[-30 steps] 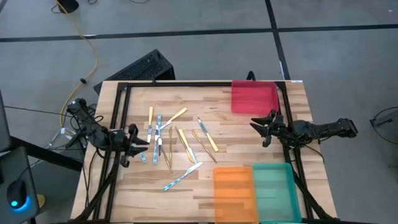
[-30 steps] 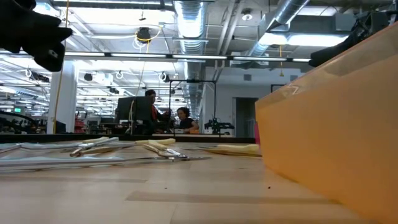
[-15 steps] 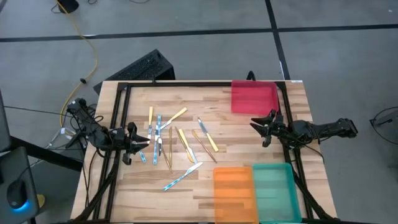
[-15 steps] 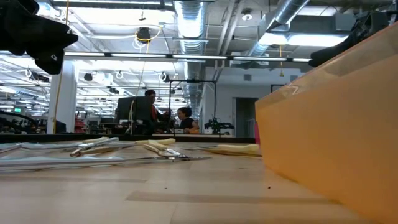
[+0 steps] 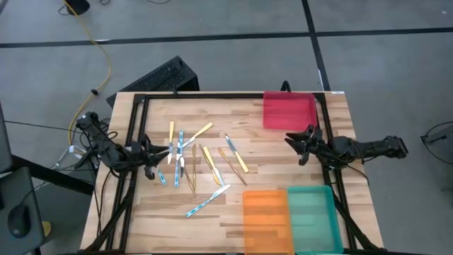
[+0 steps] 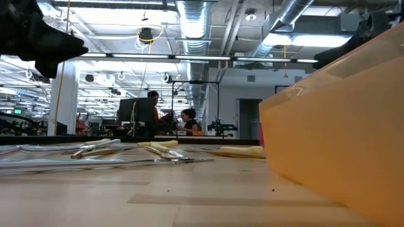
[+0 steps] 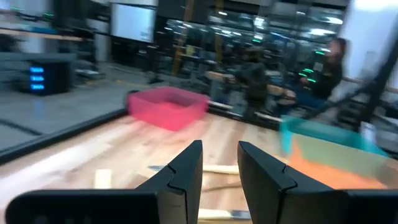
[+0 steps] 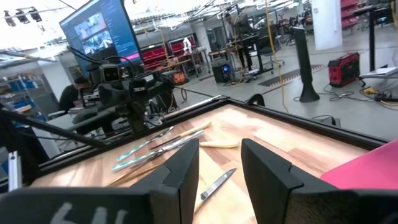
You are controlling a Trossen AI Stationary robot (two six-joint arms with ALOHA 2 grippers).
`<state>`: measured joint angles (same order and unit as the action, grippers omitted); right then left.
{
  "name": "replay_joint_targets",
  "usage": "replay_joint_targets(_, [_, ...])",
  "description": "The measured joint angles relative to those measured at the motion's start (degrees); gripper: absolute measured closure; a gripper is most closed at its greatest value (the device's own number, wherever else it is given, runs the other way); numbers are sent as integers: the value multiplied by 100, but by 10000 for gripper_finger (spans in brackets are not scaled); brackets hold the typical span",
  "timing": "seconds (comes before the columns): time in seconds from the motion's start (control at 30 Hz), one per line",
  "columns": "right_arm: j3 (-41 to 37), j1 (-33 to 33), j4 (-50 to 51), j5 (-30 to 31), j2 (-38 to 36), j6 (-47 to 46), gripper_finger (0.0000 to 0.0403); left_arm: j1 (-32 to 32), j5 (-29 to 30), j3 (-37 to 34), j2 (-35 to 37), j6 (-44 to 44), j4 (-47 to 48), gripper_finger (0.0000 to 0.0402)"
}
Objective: Sort silverware by color (type)
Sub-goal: Put the yellow knife into the orange bin
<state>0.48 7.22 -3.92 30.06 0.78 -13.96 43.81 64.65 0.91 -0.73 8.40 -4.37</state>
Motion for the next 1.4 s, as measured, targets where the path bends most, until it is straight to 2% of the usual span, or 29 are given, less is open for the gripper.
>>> replay_joint_targets(0.13, [-1,-73,-336,0,2,84,258,0,782,-2,0,283,-315,312])
replay_joint_targets(0.2, [12,-120,-824,1,-3,293,258,0,928,-2,-2,222,-497,312])
replay_joint_targets(0.3, [179,-229,-1123,26,8,484,258,0,979,-2,0,206,-1018,312])
replay_joint_targets(0.43, [498,-378,-1173,28,189,496,258,0,1001,34,0,-241,-1781,312])
replay_joint_targets(0.57, [816,-402,-1217,24,711,491,258,0,971,397,-2,-631,-1999,312])
replay_joint_targets(0.87, [2154,-404,-1189,89,3032,537,258,2,938,1322,0,-1252,-1858,312])
replay_joint_targets(1.1, [3305,-356,-1125,47,5013,543,258,0,1069,1388,0,-2035,-1850,312])
replay_joint_targets(1.4, [4330,-326,-1136,10,7273,195,258,-4,1108,1388,0,-2041,-1806,312])
